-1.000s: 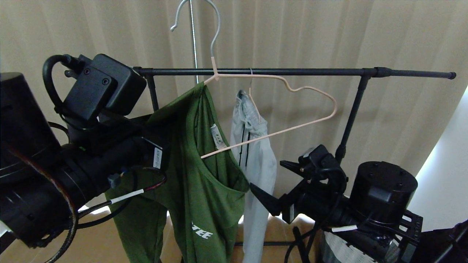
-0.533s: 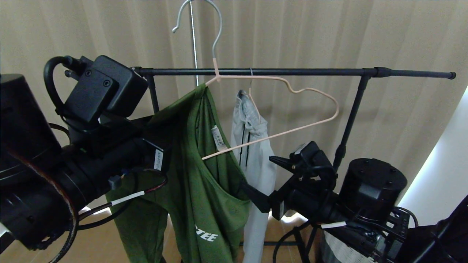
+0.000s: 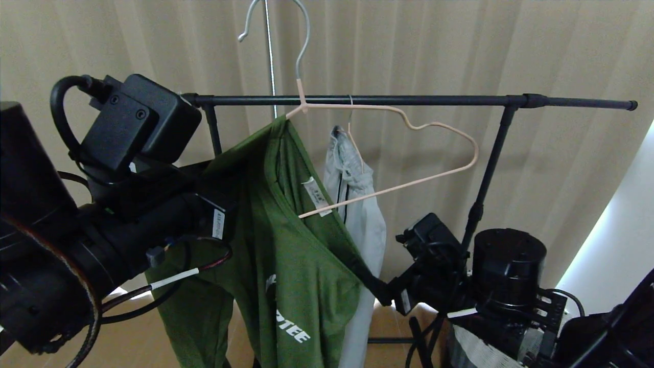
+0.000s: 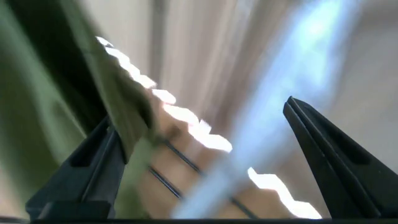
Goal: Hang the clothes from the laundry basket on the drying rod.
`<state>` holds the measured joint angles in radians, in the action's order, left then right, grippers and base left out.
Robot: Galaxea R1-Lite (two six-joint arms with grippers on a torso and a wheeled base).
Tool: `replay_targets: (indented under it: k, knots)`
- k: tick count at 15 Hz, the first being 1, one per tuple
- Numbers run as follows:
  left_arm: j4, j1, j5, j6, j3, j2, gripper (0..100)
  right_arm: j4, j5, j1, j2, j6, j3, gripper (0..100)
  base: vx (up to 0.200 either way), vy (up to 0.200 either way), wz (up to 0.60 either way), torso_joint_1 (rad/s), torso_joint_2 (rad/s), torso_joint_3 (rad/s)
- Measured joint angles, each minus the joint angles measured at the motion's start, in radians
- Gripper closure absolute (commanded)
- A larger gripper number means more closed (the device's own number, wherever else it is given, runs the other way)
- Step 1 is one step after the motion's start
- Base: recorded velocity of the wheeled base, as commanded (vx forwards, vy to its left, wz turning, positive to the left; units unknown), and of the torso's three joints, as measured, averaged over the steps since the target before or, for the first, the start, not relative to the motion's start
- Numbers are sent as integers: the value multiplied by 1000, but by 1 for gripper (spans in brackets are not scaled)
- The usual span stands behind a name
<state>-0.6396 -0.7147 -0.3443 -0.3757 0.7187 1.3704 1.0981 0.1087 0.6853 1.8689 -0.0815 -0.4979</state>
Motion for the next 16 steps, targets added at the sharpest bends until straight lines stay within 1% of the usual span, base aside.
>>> replay_targets:
  k: [2,4,6,8,13,16]
  knots:
    - [1,8,1,-14,-26,-9,100,-62,16,-61,-59,-8,16,0,0,0,0,0,0,0]
    - [1,23,1,-45,-69,-19,100,-124,22,-133,-125,-10,17,0,0,0,0,0,0,0]
    - [1,55,2,-91,-102,-28,100,-152,23,-199,-185,-10,-1,0,0,0,0,0,0,0]
    - [-1,83,2,-140,-137,-34,100,-161,22,-236,-224,-10,-28,0,0,0,0,0,0,0]
    - [-1,135,1,-223,-214,-44,100,-161,17,-253,-291,-10,-44,0,0,0,0,0,0,0]
    - [-1,155,-8,-221,-220,-40,100,-183,10,-236,-333,-9,-27,0,0,0,0,0,0,0]
